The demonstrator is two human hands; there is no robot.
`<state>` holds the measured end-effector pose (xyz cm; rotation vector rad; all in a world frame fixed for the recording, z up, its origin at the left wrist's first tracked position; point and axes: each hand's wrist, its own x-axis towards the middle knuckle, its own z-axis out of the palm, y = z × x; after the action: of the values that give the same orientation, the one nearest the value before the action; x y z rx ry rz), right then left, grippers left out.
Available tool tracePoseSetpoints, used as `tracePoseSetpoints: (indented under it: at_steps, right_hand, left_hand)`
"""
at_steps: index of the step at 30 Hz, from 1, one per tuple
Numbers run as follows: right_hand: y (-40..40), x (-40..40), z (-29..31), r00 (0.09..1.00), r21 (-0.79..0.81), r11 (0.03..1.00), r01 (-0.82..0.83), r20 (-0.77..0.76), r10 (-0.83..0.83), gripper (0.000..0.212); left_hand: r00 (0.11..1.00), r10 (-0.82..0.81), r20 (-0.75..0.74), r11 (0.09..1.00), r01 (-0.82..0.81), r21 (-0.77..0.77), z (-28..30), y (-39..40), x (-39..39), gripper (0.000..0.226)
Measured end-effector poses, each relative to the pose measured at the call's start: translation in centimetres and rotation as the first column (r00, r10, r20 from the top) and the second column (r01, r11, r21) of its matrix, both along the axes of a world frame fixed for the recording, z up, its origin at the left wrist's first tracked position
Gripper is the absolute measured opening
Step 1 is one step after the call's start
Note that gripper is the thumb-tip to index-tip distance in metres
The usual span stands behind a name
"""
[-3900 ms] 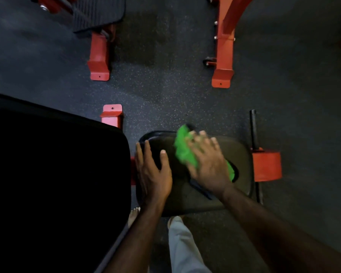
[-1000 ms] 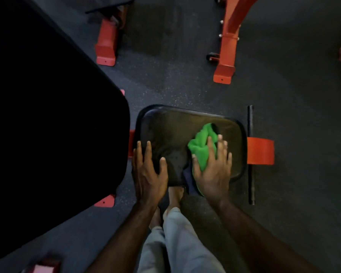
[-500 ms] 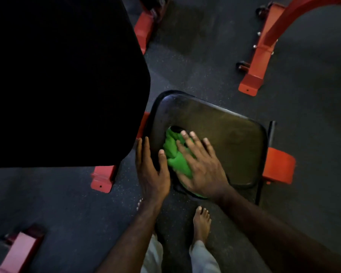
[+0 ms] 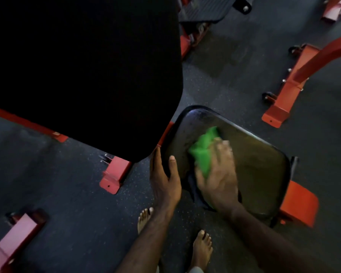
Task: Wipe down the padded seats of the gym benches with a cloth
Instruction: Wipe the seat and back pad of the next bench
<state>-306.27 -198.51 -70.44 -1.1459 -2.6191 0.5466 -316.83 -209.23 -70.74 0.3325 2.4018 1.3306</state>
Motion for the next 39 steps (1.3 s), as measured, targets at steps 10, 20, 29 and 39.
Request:
tracePoseSetpoints:
  at_steps: [10,20,29,39]
  right_hand:
    - [-1.9,-1.8,0.3,0.939,-0.013,0.941,-0.339,0.061,0.339,0.082]
    - [-0.1,-3.7,0.2,0.79,0.053,0.789,-0.612,0.101,0.605,0.08]
    - [2.0,-6.2,0.4,0.881,-0.007,0.885,-0.465,0.091,0.464,0.083]
    - [2.0,-7.4,0.6,0.88,-0.043,0.881,-0.471,0.054,0.473,0.075]
  left_hand:
    - [0.991,0.097,0.096,0.988,-0.107,0.108,-0.2,0.1,-0.2,0.06]
    - [0.979,0.116,0.17,0.969,-0.149,0.197,-1.0,-0.6,-0.6,0.057]
    - [0.975,0.142,0.169,0.958,-0.179,0.224,-0.8,-0.5,-0.7,0.063]
    - [0.98,0.132,0.151,0.965,-0.162,0.208,0.2,1.0,-1.1,0.054]
